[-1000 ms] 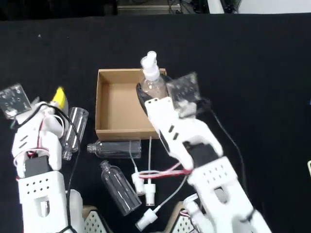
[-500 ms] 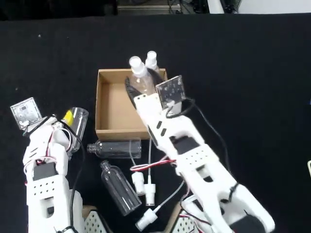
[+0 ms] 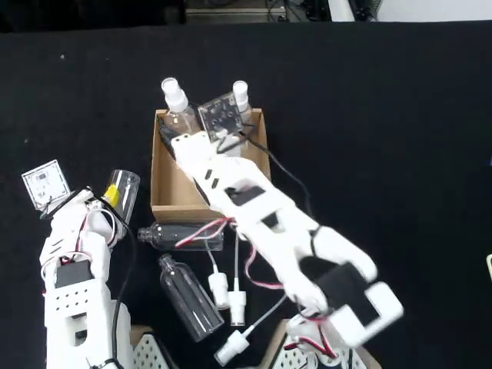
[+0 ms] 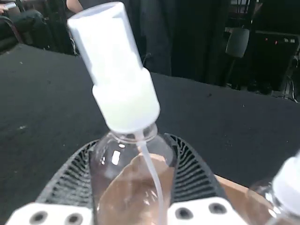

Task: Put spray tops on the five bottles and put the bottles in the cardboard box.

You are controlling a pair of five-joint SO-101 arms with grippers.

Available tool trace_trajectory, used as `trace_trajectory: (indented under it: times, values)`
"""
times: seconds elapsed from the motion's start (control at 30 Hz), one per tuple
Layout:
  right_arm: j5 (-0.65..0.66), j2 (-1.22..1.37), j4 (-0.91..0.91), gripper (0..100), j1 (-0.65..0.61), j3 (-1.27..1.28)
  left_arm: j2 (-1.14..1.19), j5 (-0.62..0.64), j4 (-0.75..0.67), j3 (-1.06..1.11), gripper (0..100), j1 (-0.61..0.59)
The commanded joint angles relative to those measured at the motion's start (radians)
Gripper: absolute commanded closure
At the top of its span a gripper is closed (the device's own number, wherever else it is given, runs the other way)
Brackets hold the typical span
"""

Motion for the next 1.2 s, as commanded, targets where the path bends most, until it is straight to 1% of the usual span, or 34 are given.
trace_trajectory:
  times: [0.0, 0.1, 0.2, 0.37, 0.6, 0.67, 0.83, 0.97, 1.17]
  values:
    - [0.02, 0.061, -0.152, 98.8, -0.005, -0.088, -0.018, 0.0, -0.021, -0.015, 80, -0.012]
    - [0.02, 0.143, -0.308, 98.8, -0.012, -0.09, -0.018, 0.006, -0.021, -0.021, 80, -0.056]
    - [0.02, 0.231, -0.379, 98.8, -0.008, -0.113, -0.018, 0.006, -0.021, -0.022, 80, -0.108]
    - [0.02, 0.334, -0.39, 98.8, 0.011, -0.171, -0.018, 0.006, -0.021, -0.024, 80, -0.12]
    - [0.02, 0.323, -0.39, 98.8, 0.009, -0.173, -0.018, 0.002, -0.02, -0.024, 80, -0.131]
    - [0.02, 0.323, -0.39, 98.8, 0.011, -0.171, -0.018, 0.005, -0.02, -0.025, 80, -0.165]
    - [0.015, 0.328, -0.385, 98.8, 0.014, -0.171, -0.018, 0.009, -0.02, -0.053, 80, -0.318]
    - [0.017, 0.329, -0.384, 98.8, 0.015, -0.173, -0.018, 0.054, -0.021, -0.051, 80, -0.331]
    - [0.021, 0.337, -0.39, 98.8, 0.011, -0.174, -0.018, 0.063, -0.021, -0.051, 80, -0.332]
